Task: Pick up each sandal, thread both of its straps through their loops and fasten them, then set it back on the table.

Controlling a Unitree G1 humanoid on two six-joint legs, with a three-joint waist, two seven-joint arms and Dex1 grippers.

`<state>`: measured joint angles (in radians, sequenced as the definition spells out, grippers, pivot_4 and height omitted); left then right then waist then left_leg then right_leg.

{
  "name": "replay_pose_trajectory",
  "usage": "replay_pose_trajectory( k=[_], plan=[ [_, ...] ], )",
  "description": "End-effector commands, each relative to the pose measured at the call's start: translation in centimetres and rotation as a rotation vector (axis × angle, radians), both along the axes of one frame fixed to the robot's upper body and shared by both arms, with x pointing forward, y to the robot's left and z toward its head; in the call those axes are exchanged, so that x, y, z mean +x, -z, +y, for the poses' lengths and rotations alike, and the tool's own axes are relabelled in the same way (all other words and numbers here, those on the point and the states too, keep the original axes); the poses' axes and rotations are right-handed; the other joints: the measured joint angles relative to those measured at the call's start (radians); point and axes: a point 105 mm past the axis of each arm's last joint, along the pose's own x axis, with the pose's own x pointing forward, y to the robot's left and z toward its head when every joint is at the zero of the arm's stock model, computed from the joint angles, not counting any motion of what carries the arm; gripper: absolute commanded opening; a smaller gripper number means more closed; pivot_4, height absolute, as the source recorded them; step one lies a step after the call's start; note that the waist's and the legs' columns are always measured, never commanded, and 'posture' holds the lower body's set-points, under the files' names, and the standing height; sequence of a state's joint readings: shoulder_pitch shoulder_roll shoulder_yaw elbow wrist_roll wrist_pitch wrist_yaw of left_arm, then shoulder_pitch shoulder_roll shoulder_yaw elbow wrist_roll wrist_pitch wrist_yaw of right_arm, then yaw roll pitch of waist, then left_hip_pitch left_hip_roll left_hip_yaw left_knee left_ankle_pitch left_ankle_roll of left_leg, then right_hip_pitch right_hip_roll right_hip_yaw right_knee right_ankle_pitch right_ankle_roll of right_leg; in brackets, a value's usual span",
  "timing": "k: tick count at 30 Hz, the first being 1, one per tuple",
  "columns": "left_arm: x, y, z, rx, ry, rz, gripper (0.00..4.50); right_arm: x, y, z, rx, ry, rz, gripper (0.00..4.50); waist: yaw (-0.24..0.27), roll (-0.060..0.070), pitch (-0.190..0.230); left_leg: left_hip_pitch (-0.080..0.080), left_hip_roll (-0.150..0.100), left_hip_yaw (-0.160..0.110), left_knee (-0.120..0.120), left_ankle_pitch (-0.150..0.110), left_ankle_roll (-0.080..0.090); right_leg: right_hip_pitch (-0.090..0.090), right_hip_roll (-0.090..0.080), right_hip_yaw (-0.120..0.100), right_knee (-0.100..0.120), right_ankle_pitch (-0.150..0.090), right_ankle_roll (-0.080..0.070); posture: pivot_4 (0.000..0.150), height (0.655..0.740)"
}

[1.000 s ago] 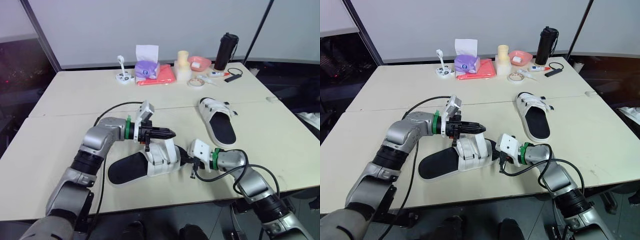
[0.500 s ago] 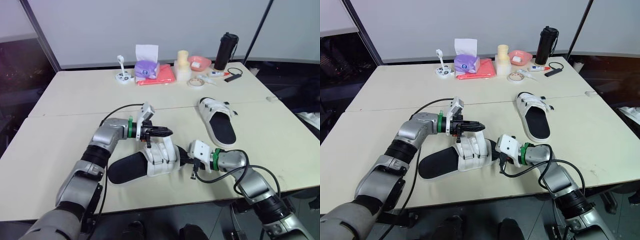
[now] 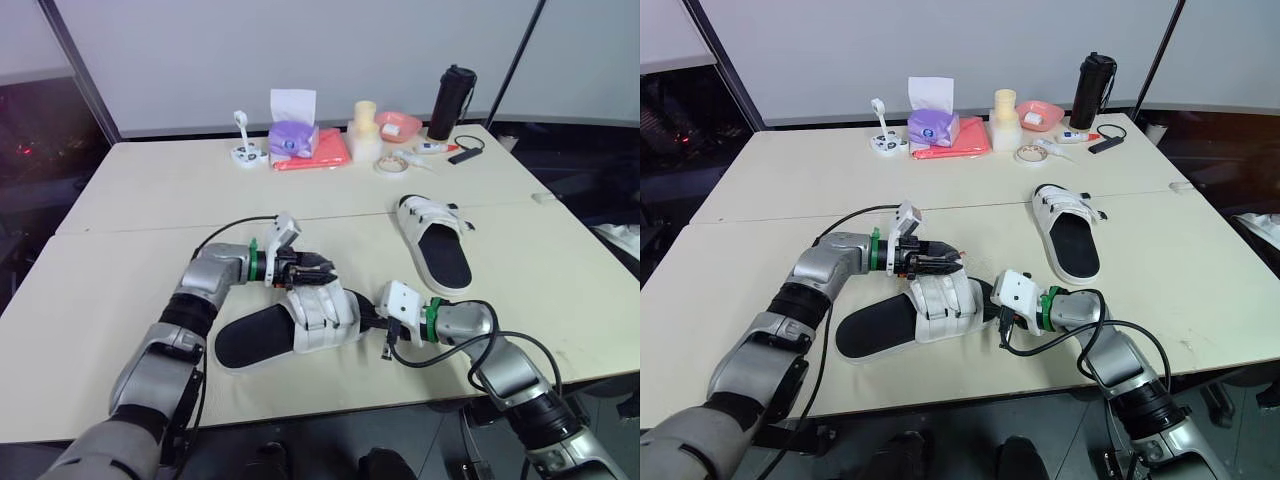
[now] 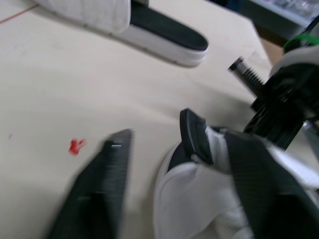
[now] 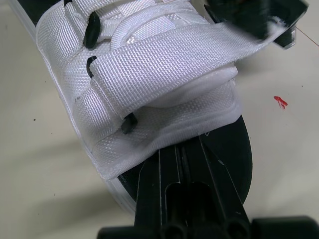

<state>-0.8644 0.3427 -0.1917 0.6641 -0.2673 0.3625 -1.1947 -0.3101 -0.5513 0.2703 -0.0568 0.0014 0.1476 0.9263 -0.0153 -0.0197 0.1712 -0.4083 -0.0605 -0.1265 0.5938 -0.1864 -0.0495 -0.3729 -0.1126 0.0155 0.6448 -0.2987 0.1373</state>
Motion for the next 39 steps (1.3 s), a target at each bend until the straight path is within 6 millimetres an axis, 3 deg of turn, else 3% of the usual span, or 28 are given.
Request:
replay_pose_trajectory(
  k=[1, 13, 17, 20, 25, 30, 36, 39],
  plan=[
    [0.4, 0.5, 0.6, 0.060, -0.019, -0.059, 4.47, -2.1, 4.0, -0.1, -0.085, -0.030, 0.157, 0.00, 0.000, 0.000, 0.000, 0.000, 0.000, 0.000, 0.000, 0.000, 0.000, 0.000, 0.000, 0.000, 0.000, 0.000, 0.000, 0.150, 0.7400],
    [3.1, 1.2, 0.7, 0.136, -0.193, -0.157, 4.47, -2.0, 4.0, 0.1, -0.079, -0.025, 0.155, 0.00, 0.001, -0.001, -0.001, 0.000, 0.000, 0.000, 0.000, 0.000, 0.000, 0.000, 0.000, 0.000, 0.000, 0.000, 0.000, 0.150, 0.7400],
    [3.8, 0.4, 1.1, 0.125, -0.230, -0.189, 4.47, -2.0, 4.0, 0.1, -0.080, -0.025, 0.155, 0.00, 0.000, -0.001, -0.001, 0.000, 0.000, 0.000, 0.000, 0.000, 0.000, 0.000, 0.000, 0.000, 0.000, 0.000, 0.000, 0.150, 0.7400],
    [4.1, -1.4, 1.6, 0.068, -0.241, -0.202, 4.47, -1.9, 4.0, 0.1, -0.079, -0.025, 0.151, 0.00, 0.000, -0.001, -0.001, 0.000, 0.000, 0.000, 0.000, 0.000, 0.000, 0.000, 0.000, 0.000, 0.000, 0.000, 0.000, 0.150, 0.7400],
    [2.4, -3.8, 3.2, 0.017, -0.175, -0.293, 4.47, -2.0, 3.0, 0.2, -0.062, -0.021, 0.129, 0.00, -0.003, -0.001, 0.000, 0.000, 0.000, 0.000, -0.001, 0.000, 0.000, 0.000, 0.000, 0.000, 0.000, 0.000, 0.001, 0.150, 0.7400],
    [-0.3, -3.7, 4.9, 0.050, -0.109, -0.361, 4.47, -2.4, 1.4, -0.1, -0.025, 0.009, 0.117, 0.00, -0.001, 0.000, -0.001, 0.000, 0.000, 0.000, -0.002, 0.000, 0.000, -0.001, 0.000, 0.001, 0.000, 0.000, 0.001, 0.150, 0.7400],
    [-4.3, -3.2, 6.7, 0.135, -0.011, -0.488, 4.47, -3.7, -1.9, -1.4, 0.047, 0.077, 0.121, 0.00, 0.006, 0.001, 0.001, -0.001, 0.003, -0.004, -0.001, 0.000, 0.000, -0.001, -0.002, 0.001, 0.000, 0.000, 0.000, 0.150, 0.7400],
    [-5.0, -2.9, 7.0, 0.187, 0.023, -0.577, 4.47, -4.1, -3.1, -2.0, 0.067, 0.103, 0.134, 0.00, 0.009, 0.001, 0.001, -0.002, 0.002, -0.004, -0.001, 0.000, 0.000, -0.001, -0.004, 0.001, -0.001, -0.002, -0.002, 0.150, 0.7400]
  ],
)
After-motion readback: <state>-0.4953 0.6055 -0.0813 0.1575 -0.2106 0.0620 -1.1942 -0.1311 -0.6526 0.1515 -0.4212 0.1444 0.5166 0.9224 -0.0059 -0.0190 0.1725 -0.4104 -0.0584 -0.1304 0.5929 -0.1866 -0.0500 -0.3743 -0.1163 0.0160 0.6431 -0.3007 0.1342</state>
